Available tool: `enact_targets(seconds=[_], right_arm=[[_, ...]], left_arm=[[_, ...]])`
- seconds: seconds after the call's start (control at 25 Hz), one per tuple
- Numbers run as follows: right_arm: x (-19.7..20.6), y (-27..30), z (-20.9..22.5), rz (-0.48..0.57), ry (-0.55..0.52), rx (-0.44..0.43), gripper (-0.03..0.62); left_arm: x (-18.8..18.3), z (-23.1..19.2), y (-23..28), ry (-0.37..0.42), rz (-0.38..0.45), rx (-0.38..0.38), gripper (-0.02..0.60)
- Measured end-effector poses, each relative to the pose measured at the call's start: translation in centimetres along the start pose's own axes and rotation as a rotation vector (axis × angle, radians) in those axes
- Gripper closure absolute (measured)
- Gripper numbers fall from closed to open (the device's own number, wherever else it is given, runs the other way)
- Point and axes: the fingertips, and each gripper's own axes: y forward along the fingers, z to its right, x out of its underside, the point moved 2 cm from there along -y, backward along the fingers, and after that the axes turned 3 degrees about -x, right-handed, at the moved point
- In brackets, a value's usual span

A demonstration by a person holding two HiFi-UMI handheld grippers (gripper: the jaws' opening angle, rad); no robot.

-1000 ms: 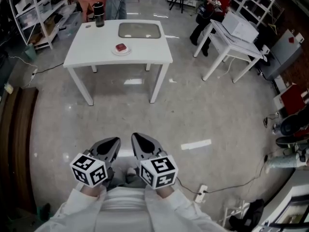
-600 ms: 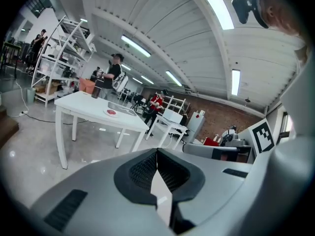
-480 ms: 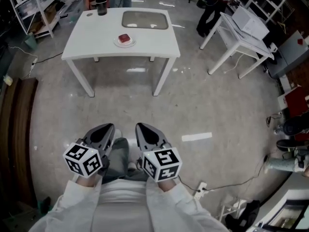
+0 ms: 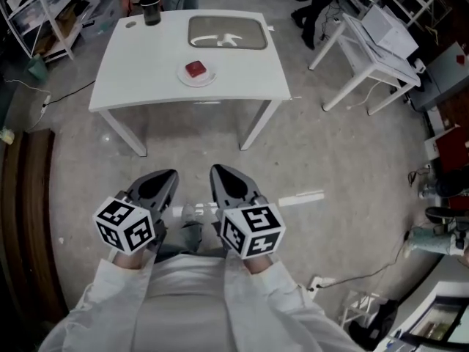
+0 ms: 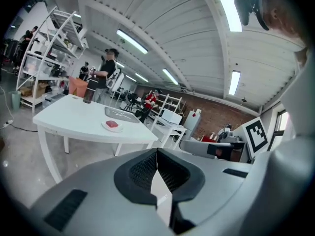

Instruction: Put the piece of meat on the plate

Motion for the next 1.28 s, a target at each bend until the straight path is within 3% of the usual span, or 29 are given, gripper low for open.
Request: enact_targets(seconds=[0.24,0.48,0.68,0.84,1.28], right_arm=[[-3.5,5.8,0.6,0.038,-0.004,0.041,0.579],[-3.4,8.7,2.5,-0.014,0.03,0.066,0.579],[-4.5,11.2,4.5,-0.006,0.029,0.077,0.579],[-5.3,14.2,5.8,-0.022,0.011,0.032,0.579],[-10.8,23.4,11.4,-0.053,-0.044,-0.093,0.579]], left_arm=[[-4.1,-4.5,3.2,0.037,-0.015,0.093,0.572],[-6.0,-7.3,6.5,0.061,-0.05,0.106,0.572],[-7.3,-10.2,8.5,-0.009,0.004,0.048,0.572],[-8.9,-12.6,10.6,-0.04,0.039,0.01,0.571],[-13.9,-17.6,19.4,-0.068,0.024,-0.034,0.572]])
